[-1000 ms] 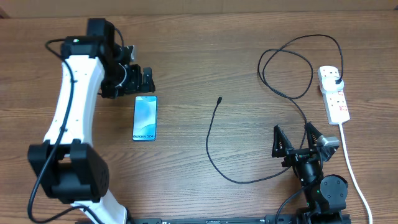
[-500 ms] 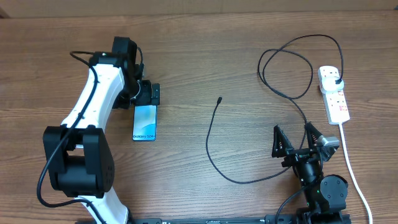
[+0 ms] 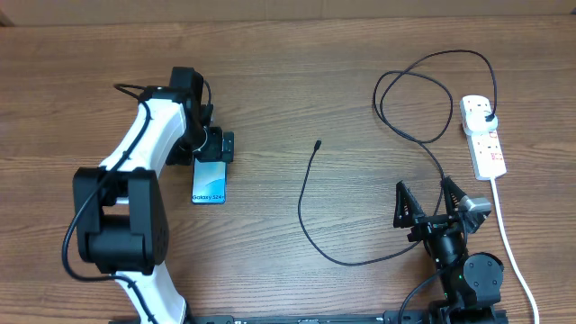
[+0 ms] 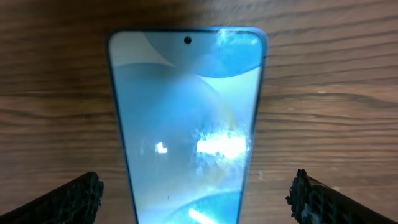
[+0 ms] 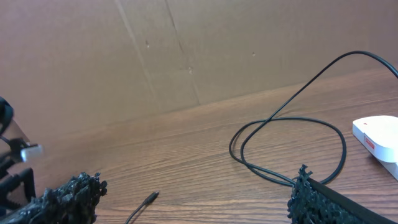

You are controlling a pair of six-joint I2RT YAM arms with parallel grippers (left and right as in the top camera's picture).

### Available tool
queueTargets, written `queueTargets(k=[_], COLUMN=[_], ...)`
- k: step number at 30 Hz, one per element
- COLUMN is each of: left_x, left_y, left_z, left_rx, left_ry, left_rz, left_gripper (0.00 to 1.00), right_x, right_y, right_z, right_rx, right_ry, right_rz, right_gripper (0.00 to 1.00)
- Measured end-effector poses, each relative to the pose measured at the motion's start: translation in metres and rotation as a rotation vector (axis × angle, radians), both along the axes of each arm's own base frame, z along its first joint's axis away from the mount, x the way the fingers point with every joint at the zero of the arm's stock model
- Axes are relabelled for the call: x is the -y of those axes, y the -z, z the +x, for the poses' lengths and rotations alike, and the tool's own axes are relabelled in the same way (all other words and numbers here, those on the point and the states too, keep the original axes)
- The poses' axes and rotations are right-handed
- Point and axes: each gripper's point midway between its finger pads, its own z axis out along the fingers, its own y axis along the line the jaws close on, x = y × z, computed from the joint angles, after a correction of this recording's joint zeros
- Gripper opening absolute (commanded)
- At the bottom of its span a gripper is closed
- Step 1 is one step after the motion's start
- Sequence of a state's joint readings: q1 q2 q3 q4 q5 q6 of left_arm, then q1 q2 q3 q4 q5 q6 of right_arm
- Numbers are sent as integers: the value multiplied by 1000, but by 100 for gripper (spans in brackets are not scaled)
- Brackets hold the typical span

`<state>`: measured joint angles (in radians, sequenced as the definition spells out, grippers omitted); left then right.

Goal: Plug charger to phone and switch on socket
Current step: 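Lower the left gripper and grasp the phone's top edge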

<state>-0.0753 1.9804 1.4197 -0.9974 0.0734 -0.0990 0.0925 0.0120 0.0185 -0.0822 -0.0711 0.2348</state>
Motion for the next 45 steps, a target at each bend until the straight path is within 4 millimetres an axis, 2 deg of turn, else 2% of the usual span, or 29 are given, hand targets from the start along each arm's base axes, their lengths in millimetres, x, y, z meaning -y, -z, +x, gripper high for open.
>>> queueTargets(k=[4, 7, 28, 37, 45], left_x=[-1, -1, -3, -8, -11], left_y=[19, 26, 31, 33, 34], left_z=[-6, -9, -8, -9, -10], left_rx=[-57, -78, -95, -110, -118], left_ry=[2, 2, 5, 8, -15], left_rz=[5, 6, 28, 61, 93], left_gripper=[100, 100, 100, 87, 88], right_x=[0, 0, 0, 0, 0], right_y=[0, 0, 0, 0, 0], right_z=[0, 0, 0, 0, 0], right_rx=[1, 0, 0, 0, 0], right_ry=[0, 0, 0, 0, 0], right_rz=[0, 0, 0, 0, 0], right_gripper=[100, 100, 100, 100, 100])
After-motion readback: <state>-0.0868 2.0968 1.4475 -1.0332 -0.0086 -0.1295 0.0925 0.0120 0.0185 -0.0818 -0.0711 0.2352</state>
